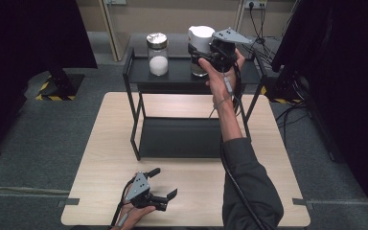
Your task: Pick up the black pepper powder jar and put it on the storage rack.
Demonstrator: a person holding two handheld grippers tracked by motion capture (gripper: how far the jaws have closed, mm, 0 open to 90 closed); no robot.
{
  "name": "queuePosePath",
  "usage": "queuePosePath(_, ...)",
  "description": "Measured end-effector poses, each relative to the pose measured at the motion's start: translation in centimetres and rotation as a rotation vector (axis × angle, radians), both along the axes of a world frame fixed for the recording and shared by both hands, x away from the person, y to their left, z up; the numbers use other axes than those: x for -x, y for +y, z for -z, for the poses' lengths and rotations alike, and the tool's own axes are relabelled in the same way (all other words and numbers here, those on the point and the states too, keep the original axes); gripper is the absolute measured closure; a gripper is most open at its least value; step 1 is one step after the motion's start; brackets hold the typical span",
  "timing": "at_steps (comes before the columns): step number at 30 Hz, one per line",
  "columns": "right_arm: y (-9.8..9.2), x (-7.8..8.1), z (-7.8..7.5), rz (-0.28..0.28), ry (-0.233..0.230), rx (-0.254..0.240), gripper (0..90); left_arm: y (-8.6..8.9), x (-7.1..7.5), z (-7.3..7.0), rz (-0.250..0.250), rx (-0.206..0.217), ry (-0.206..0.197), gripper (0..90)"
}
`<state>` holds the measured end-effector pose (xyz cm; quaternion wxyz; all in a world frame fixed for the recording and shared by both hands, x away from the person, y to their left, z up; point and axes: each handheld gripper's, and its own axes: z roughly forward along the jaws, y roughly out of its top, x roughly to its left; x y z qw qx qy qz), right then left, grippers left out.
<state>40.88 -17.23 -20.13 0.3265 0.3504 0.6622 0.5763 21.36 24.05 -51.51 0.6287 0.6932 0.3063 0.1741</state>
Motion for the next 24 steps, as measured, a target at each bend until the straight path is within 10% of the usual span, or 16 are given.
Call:
queuePosePath(9,0.0,0.1,0.4,-0.002,-0.014,0.001,29.1,0.0,0.0,0.0,0.001,0.000,0.001,0.2)
queuePosePath(12,0.4,0.4,0.2,0.034,-0.017,0.032,14.4,0.0,0.0,0.0,0.001,0.001,0.001,0.2)
queuePosePath(24,-1.0,1.1,1.1,-0.006,0.027,-0.052,0.9,0.0,0.0,0.0,-0.002,0.002,0.003,0.2)
